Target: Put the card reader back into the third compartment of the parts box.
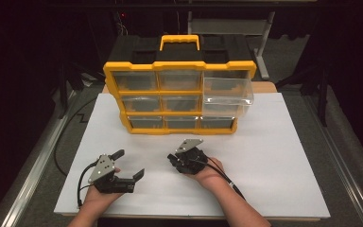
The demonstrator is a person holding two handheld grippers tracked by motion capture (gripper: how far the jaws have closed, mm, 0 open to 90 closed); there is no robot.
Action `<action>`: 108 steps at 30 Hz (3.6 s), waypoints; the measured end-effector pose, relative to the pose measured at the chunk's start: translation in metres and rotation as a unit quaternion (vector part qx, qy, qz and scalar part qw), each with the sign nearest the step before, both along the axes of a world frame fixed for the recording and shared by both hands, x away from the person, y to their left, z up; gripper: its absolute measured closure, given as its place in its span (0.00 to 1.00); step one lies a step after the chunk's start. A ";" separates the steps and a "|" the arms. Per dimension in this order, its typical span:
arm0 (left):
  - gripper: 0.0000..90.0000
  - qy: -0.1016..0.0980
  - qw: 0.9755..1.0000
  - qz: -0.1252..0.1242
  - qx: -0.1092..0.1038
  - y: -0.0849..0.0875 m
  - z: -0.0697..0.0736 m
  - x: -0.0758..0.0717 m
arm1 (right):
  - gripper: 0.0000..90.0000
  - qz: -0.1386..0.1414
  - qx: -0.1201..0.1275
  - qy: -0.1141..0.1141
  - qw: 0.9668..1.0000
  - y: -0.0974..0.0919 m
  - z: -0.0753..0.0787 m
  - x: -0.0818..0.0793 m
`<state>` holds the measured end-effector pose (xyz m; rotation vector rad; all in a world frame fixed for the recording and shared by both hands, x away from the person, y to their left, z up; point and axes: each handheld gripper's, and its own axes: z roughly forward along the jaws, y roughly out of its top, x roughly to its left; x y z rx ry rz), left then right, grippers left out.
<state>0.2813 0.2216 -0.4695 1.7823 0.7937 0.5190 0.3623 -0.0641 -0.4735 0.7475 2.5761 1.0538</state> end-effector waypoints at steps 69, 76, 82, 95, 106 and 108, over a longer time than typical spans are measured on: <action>0.00 -0.001 1.000 -0.006 -0.001 -0.001 0.000 -0.001 | 0.83 -0.006 0.012 -0.014 1.000 -0.053 0.014 -0.036; 0.00 -0.003 1.000 -0.006 -0.003 -0.001 0.000 -0.001 | 0.83 -0.017 0.018 -0.014 1.000 -0.068 0.013 -0.039; 0.00 -0.004 1.000 -0.006 -0.003 0.000 0.001 -0.001 | 0.83 -0.029 0.026 -0.011 0.999 -0.081 0.016 -0.041; 0.00 -0.006 1.000 -0.008 -0.007 0.000 0.001 -0.002 | 0.83 -0.046 0.021 -0.010 0.999 -0.109 0.018 -0.050; 0.00 -0.005 1.000 -0.009 -0.009 0.000 0.001 -0.001 | 0.83 -0.062 0.021 -0.008 0.998 -0.132 0.017 -0.053; 0.00 -0.006 1.000 -0.009 -0.008 0.000 0.001 -0.001 | 0.83 -0.066 0.019 -0.007 0.998 -0.137 0.017 -0.054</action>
